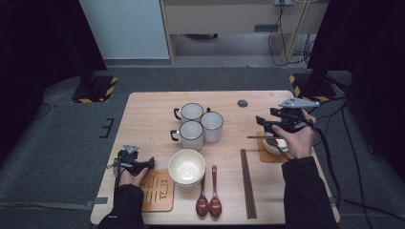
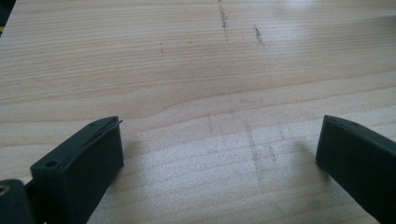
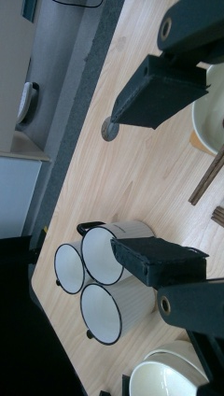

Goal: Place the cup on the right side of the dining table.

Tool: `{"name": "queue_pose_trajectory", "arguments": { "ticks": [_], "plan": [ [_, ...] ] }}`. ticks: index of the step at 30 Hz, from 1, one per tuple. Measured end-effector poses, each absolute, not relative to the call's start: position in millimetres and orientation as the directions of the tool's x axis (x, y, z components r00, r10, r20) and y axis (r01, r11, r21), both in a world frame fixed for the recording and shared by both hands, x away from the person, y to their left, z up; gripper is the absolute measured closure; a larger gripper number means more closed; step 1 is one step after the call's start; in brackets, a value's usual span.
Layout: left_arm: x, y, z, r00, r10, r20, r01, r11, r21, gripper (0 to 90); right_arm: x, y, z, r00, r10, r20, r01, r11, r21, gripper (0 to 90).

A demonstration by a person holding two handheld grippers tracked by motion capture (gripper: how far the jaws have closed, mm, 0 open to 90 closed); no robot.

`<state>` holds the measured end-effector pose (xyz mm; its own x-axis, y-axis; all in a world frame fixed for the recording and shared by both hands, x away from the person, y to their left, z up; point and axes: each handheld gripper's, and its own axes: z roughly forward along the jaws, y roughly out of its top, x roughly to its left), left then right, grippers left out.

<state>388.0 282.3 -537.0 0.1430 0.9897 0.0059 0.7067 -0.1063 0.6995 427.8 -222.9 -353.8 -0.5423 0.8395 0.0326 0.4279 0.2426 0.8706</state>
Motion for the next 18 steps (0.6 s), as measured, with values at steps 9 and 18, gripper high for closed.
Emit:
{"name": "queue_pose_trajectory", "arguments": {
  "ticks": [9, 18],
  "plan": [
    [388, 282, -537, 0.143, 0.99, 0.006, 0.707, -0.106, 0.7, 0.0, 437, -203, -354, -0.546, 0.837, 0.038, 0.432, 0.242, 0.869, 33.9],
    [388, 282, -537, 0.145, 0.989, 0.007, 0.708, -0.108, 0.698, 0.0, 448, -178, -357, -0.567, 0.823, 0.035, 0.432, 0.262, 0.863, 35.0]
  ]
}}
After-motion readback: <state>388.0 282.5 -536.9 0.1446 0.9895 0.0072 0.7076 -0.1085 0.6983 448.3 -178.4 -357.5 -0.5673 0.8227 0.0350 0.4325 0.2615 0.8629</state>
